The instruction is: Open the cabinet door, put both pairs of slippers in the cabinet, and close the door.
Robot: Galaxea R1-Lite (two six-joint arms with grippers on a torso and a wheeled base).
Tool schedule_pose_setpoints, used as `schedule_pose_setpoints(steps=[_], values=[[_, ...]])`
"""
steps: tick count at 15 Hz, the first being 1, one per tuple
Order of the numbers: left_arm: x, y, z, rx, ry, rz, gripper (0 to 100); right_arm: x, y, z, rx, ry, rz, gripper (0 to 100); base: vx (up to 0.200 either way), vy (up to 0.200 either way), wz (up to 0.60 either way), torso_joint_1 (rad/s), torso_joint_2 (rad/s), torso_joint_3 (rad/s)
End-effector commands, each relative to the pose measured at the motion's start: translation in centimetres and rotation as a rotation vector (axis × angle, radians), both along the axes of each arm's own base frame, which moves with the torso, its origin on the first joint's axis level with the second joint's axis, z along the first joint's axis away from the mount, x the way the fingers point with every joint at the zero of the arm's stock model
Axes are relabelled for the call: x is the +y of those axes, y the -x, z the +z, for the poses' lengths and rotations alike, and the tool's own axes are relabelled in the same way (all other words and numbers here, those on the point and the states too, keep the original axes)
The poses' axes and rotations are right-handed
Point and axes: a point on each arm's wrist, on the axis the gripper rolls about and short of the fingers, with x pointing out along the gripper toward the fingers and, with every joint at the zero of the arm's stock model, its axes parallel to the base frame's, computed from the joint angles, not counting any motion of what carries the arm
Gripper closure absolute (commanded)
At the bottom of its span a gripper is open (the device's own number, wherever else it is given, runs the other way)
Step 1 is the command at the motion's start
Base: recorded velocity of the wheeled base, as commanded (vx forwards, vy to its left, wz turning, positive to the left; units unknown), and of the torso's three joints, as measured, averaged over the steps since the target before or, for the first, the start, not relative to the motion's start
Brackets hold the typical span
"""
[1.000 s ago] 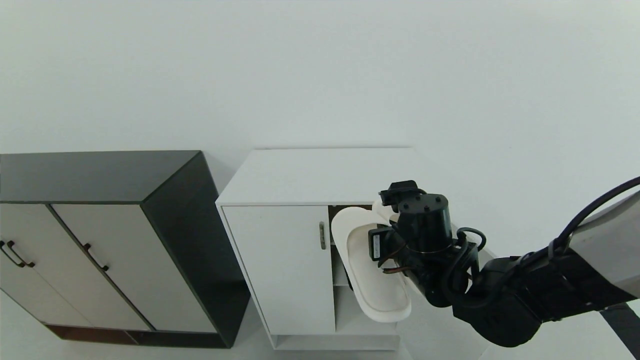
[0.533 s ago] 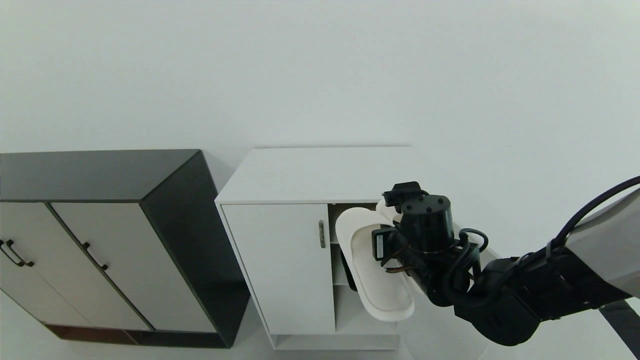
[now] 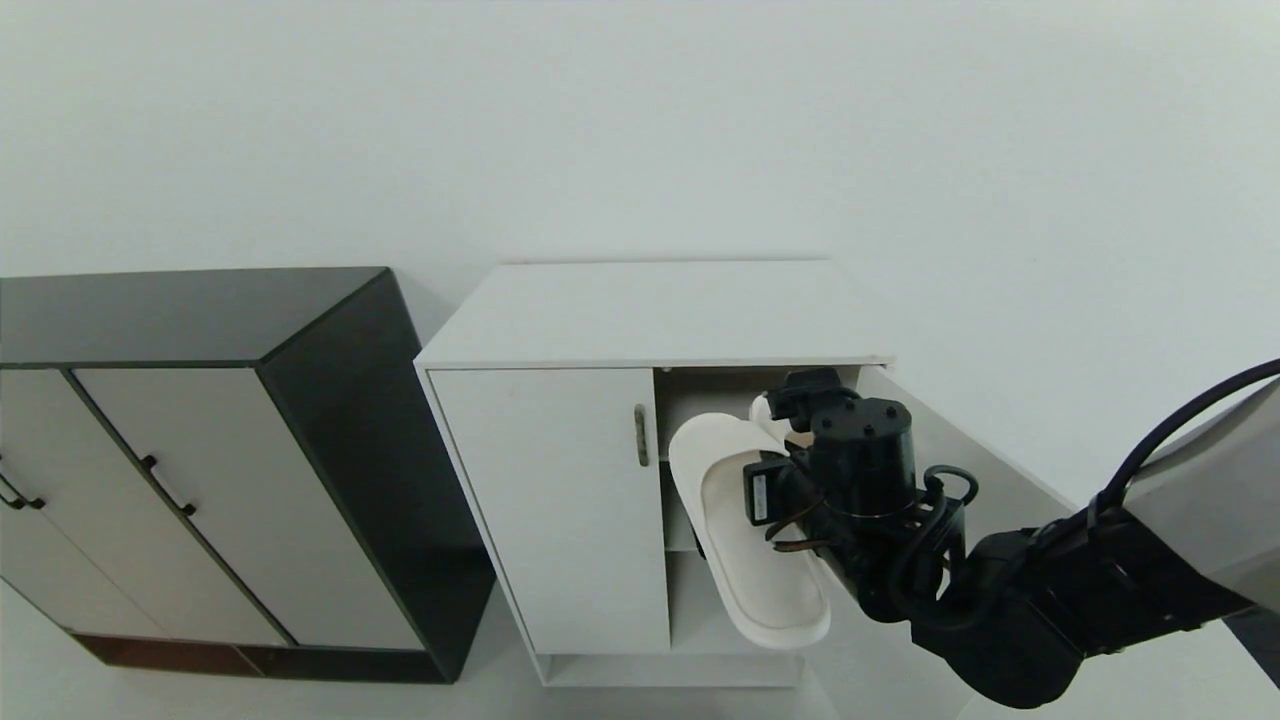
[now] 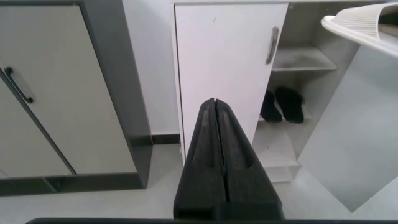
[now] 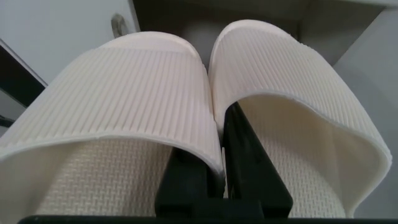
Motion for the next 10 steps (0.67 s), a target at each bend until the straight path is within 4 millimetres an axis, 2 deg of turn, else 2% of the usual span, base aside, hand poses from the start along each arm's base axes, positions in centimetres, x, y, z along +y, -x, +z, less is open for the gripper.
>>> schedule_pose_setpoints(steps=[1, 10], values=[[0.0, 0.0, 0.0, 0.0, 0.0, 0.0, 100, 0.0, 0.0, -0.3, 0.005, 0.006, 0.0, 100, 0.0, 0.0, 0.0, -0.227, 0.55, 0.32], [0.0, 0.0, 0.0, 0.001, 0.0, 0.0, 100, 0.3, -0.3, -1.5, 0.016, 0.017, -0.001, 100, 0.0, 0.0, 0.0, -0.206, 0.52, 0.316]])
